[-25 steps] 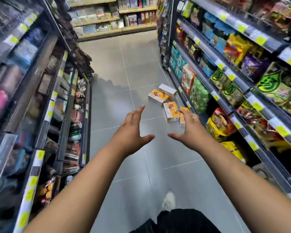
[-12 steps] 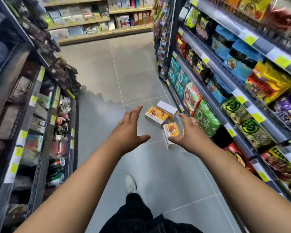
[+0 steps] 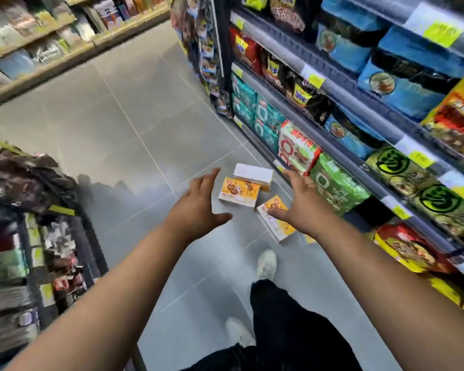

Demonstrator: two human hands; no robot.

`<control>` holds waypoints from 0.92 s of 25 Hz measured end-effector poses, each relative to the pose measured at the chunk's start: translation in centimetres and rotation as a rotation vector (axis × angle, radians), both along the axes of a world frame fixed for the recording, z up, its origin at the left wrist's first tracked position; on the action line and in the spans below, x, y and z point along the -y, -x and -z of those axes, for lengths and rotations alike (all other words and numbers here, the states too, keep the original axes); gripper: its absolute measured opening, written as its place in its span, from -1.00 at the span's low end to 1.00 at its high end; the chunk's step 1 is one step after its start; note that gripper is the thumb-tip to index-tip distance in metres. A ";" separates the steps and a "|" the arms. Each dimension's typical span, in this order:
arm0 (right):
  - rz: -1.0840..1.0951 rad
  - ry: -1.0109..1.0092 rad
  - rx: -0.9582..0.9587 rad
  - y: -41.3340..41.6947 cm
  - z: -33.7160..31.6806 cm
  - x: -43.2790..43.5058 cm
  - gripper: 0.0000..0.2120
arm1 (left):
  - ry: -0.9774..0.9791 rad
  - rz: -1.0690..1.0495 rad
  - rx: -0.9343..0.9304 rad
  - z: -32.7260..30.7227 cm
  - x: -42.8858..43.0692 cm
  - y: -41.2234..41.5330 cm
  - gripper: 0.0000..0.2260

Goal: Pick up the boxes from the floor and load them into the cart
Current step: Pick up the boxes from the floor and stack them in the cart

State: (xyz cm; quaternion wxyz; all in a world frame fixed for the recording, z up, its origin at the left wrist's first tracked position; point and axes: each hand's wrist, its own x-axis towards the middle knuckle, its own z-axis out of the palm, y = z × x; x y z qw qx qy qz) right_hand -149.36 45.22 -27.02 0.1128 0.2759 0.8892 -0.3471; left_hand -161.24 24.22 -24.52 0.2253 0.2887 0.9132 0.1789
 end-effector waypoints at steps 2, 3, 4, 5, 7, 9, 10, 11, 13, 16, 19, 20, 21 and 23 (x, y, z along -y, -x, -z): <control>0.023 -0.004 0.040 3.9 1.9 -2.7 -0.07 | 0.012 0.027 0.012 1.8 -3.2 5.0 -0.08; 0.031 -0.006 0.053 5.9 2.7 -4.1 -0.07 | 0.013 0.029 0.018 2.7 -4.8 7.3 -0.07; 0.032 -0.008 0.064 7.8 3.4 -5.4 -0.07 | 0.015 0.022 0.024 3.5 -6.0 9.2 -0.05; 0.026 -0.015 0.079 9.5 3.9 -6.6 -0.07 | 0.020 0.023 0.019 4.3 -7.2 11.0 -0.04; 0.031 -0.024 0.141 13.2 5.3 -8.9 -0.07 | 0.070 0.078 0.025 6.3 -10.0 15.1 -0.02; 0.011 -0.032 0.179 16.9 7.1 -10.8 -0.06 | 0.102 0.138 0.032 8.3 -12.5 19.2 -0.01; 0.012 -0.036 0.189 18.6 8.1 -11.8 -0.06 | 0.115 0.154 0.035 9.4 -13.8 21.2 -0.01; 0.013 -0.045 0.194 20.4 9.3 -12.8 -0.05 | 0.126 0.160 0.042 10.7 -14.9 23.0 -0.01; -0.016 -0.068 0.226 23.0 11.5 -13.9 -0.03 | 0.142 0.181 0.062 13.0 -16.8 25.8 -0.02; -0.016 -0.062 0.312 27.3 17.1 -14.8 0.00 | 0.179 0.244 0.080 18.6 -19.3 30.8 -0.03; 0.020 -0.093 0.382 29.8 25.0 -16.1 -0.01 | 0.291 0.357 0.027 26.2 -21.5 34.6 -0.08; 0.019 -0.113 0.399 30.2 27.9 -16.3 -0.03 | 0.342 0.404 0.018 28.7 -21.7 35.3 -0.09; 0.019 -0.131 0.407 30.3 30.6 -16.5 -0.05 | 0.384 0.442 0.018 31.2 -21.9 35.7 -0.09; 0.017 -0.150 0.434 30.8 37.0 -16.9 0.00 | 0.433 0.481 0.021 37.2 -22.3 37.3 -0.09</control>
